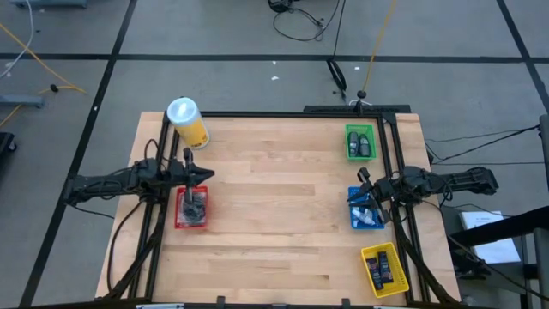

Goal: Pick & Place Travel size toiletries
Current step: Return to Home Position

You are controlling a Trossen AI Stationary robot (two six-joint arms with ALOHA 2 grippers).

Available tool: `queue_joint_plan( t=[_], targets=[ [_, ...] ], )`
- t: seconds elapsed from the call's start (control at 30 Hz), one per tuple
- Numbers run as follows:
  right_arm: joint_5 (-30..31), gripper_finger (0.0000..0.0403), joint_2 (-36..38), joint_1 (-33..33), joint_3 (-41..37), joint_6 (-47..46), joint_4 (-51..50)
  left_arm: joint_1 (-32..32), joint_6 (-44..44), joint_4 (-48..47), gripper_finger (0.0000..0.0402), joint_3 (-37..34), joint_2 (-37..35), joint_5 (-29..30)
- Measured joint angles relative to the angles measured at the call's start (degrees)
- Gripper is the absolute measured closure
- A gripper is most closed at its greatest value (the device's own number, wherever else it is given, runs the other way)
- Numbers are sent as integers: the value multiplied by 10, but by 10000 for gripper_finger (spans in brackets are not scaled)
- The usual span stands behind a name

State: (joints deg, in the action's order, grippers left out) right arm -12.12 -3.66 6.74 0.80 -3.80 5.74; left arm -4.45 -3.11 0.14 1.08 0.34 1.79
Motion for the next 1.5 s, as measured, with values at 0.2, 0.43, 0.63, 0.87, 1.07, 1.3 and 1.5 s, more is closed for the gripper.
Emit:
queue_joint_plan(
  t=[0.2,0.43,0.63,0.87,1.07,1.3,1.5],
  targets=[
    [0,348,0,0,0,0,0,0,7,-1,380,0,0,-2],
    [0,348,0,0,0,0,0,0,-10,11,380,-2,1,-2],
    [0,348,0,0,0,0,0,0,-10,15,380,-2,1,-2],
    [0,348,0,0,0,0,0,0,-9,16,380,-2,1,-2],
    [0,348,0,0,0,0,0,0,-9,17,380,-2,1,-2],
    [0,347,37,-6,0,27,-14,0,-9,17,380,-2,1,-2],
    [4,346,35,-36,0,76,-23,0,-9,17,380,-2,1,-2]
  ],
)
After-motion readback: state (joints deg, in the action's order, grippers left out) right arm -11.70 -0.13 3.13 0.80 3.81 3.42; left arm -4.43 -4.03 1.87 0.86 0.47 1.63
